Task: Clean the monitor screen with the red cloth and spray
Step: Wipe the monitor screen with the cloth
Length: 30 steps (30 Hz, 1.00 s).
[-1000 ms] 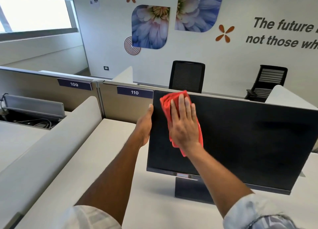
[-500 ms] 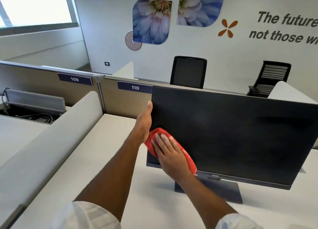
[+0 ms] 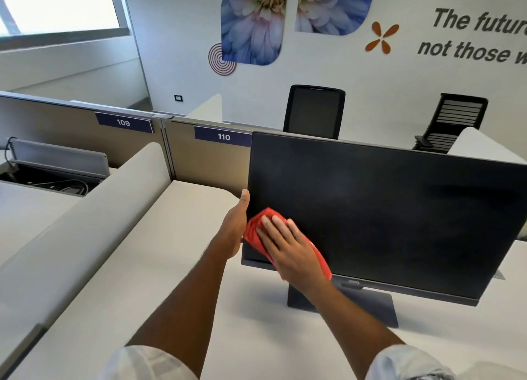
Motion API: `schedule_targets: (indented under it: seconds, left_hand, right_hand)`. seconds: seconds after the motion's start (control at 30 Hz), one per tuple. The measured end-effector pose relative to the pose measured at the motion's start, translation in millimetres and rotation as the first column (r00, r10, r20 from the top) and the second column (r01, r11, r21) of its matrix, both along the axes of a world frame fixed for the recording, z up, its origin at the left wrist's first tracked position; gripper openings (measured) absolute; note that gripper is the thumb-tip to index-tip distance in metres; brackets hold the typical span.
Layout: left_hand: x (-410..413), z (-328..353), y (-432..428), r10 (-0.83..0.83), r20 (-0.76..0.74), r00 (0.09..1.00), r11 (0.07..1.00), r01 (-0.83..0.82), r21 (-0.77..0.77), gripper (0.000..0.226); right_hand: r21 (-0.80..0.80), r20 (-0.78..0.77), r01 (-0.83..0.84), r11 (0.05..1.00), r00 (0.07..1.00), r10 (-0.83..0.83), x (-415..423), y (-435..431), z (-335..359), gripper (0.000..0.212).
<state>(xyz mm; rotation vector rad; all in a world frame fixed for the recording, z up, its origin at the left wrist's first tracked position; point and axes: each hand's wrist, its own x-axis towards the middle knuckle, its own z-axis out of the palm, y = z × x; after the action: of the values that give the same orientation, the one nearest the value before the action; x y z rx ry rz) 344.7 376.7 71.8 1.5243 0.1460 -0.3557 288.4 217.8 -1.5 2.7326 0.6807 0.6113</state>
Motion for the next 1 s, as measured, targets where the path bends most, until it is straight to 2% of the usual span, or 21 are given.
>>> schedule_targets:
  seconds: [0.1,0.2,0.33,0.43,0.57,0.73,0.83,1.0]
  left_hand:
    - [-7,-9,-3,0.006,-0.001,1.000,1.000,-0.006,0.008,0.073]
    - [-9,-8,-2,0.004,-0.018,1.000,1.000,-0.004,-0.009,0.077]
    - [-11,-6,0,0.010,-0.016,1.000,0.999,-0.010,-0.032,0.062]
    - [-11,-7,-5,0.043,-0.023,0.999,0.999,-0.043,0.003,0.066]
    - [-11,-8,-8,0.072,-0.038,0.997,0.997,-0.072,-0.009,0.055]
    - [-7,-13,-9,0.099,-0.043,0.994,0.995,-0.100,-0.022,0.057]
    - [-7,-21,-8,0.142,-0.050,0.989,0.989,-0.144,-0.034,0.060]
    - [-22,-52,-13,0.244,-0.105,0.964,0.967,-0.235,0.094,0.060]
  right_hand:
    - [0.069,0.031,0.013,0.998,0.999,-0.015,16,16,28,0.062]
    - [0.091,0.018,-0.010,0.996,1.000,0.008,11,23,20,0.057]
    - [0.044,-0.102,-0.044,0.998,0.994,0.049,-16,25,-21,0.067]
    - [0.004,-0.198,-0.032,0.999,0.980,0.032,-38,19,-42,0.073]
    - [-0.006,-0.223,0.000,1.000,0.975,-0.002,-54,0,-52,0.076]
    - [-0.009,-0.219,0.089,0.996,0.972,-0.088,-69,-20,-52,0.071]
    - [0.043,-0.219,0.185,0.982,0.961,-0.171,-82,-30,-52,0.069]
    - [0.140,-0.246,0.336,0.932,0.923,-0.296,-91,-12,-51,0.073]
